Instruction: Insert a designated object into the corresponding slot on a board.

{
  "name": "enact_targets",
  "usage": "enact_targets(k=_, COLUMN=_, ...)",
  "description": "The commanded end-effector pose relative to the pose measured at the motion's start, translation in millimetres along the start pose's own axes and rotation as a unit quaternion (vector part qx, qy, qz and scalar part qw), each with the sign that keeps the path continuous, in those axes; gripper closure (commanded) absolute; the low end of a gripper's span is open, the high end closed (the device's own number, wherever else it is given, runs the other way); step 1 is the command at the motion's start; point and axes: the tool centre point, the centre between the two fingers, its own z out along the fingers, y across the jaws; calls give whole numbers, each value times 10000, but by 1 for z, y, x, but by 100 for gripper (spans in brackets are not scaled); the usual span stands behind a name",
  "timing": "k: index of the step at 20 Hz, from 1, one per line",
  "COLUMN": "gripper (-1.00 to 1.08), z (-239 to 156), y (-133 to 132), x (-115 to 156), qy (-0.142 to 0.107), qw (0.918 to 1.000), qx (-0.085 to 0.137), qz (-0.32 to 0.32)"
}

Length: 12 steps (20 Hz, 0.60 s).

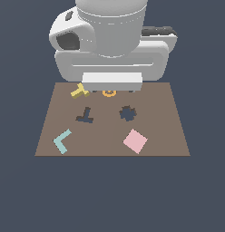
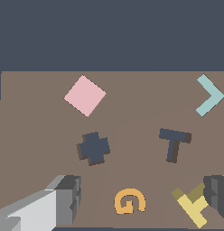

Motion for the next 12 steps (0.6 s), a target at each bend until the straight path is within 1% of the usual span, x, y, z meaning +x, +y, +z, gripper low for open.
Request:
enact_targets(k=1, gripper=-92, z=0, y=0, x=0, qy=0, qw=10000, qx=0, qz=0)
enact_targets(k=6, gripper=-92, z=2, y=2, x=-3, qy=-3, qw=10000, qx=0, qz=-69)
enact_targets(k=12, gripper=-92, z=12, y=9, x=-14, qy=-16, qw=9995, qx=1, qz=-330)
